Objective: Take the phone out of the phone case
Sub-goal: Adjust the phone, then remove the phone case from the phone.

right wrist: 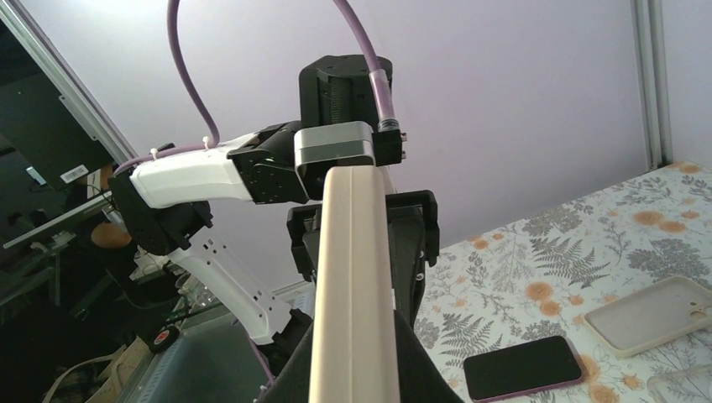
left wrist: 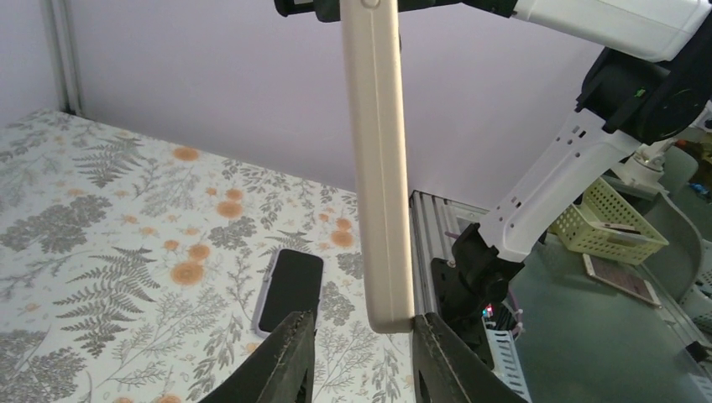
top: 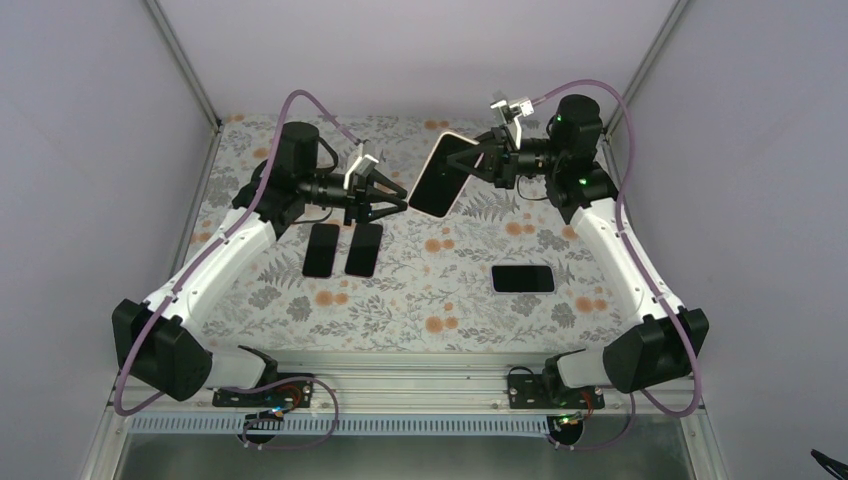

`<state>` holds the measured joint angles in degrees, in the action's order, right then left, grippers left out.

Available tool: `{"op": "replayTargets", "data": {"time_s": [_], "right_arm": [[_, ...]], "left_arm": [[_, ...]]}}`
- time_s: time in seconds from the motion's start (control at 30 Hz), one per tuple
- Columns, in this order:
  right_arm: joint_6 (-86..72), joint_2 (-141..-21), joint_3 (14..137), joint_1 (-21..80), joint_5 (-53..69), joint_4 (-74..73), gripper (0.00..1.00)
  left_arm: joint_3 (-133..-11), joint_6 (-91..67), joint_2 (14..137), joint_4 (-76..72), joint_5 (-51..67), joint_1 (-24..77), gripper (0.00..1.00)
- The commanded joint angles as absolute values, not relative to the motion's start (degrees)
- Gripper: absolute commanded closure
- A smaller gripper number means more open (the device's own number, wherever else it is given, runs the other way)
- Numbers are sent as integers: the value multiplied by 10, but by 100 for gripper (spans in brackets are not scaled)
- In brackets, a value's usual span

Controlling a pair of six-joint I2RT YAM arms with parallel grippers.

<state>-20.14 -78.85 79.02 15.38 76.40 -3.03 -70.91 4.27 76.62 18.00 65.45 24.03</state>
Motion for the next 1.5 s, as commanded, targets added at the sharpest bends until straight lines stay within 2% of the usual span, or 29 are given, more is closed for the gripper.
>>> {"op": "replayTargets", "data": {"time_s": [0.0,0.77,1.27,1.47], "right_arm": [[-218,-771,792,159,778,-1,96],[-244,-765,786,167,814,24,96],[-268,-766,783,177,835,50,96],[-270,-766,779,179,833,51,96]], "left_arm": [[-711,60,767,180,619,242,72],[-703,-14,790,146,509,233,91],[-701,-17,803,152,444,233,94],[-700,-31,804,136,498,233,94]]}}
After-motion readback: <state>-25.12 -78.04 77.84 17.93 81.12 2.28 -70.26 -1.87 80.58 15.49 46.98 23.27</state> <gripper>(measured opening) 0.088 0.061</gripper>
